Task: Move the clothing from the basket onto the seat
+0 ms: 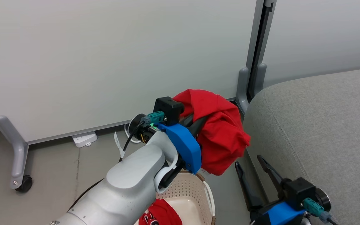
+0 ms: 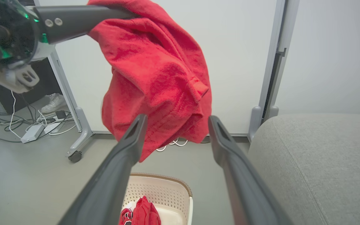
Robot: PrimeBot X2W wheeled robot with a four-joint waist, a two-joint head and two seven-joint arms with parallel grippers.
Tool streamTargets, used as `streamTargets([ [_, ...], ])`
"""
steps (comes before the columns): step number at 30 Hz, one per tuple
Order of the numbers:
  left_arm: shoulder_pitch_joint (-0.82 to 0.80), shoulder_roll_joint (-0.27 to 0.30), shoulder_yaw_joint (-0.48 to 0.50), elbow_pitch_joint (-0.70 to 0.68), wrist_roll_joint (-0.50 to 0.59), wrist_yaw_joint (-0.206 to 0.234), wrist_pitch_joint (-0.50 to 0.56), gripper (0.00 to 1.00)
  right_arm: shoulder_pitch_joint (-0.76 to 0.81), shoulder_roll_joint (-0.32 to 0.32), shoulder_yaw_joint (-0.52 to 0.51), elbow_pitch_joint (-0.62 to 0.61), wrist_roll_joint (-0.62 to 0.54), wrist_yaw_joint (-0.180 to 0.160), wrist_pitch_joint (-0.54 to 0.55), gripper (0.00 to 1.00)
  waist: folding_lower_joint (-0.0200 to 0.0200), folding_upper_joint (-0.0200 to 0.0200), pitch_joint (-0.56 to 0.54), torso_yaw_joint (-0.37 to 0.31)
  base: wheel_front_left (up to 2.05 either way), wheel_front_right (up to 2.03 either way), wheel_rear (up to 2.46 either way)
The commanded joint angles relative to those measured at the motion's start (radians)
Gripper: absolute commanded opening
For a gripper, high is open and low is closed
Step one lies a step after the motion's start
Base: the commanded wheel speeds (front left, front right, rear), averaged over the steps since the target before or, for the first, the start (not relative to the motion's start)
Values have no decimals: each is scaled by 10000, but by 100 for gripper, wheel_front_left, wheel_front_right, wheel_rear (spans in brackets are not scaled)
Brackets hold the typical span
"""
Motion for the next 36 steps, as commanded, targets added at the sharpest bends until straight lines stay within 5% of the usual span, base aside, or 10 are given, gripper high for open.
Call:
streamTargets([
  [1,-183,23,-123,57,-155,46,-90,0,-226,-21,106,24,-114,-2,86,100,0,0,16,22,0,0,0],
  [15,-394,23,-896,147,-915,186,-385,0,-2162,-21,807,816,-675,-2,1282,100,0,0,240,309,0,0,0],
  [33,-608,23,-1554,14,-1591,118,-457,0,-4856,-18,1883,4446,-545,-2,1218,100,0,0,419,530,0,0,0],
  [34,-631,21,-1571,-8,-1609,117,-468,0,-4955,-21,1983,4653,-447,-2,1236,90,0,0,418,540,0,0,0],
  [36,-663,23,-1596,-35,-1675,127,-502,0,-5153,-19,2191,5037,-208,-2,1242,0,0,0,412,556,0,0,0],
])
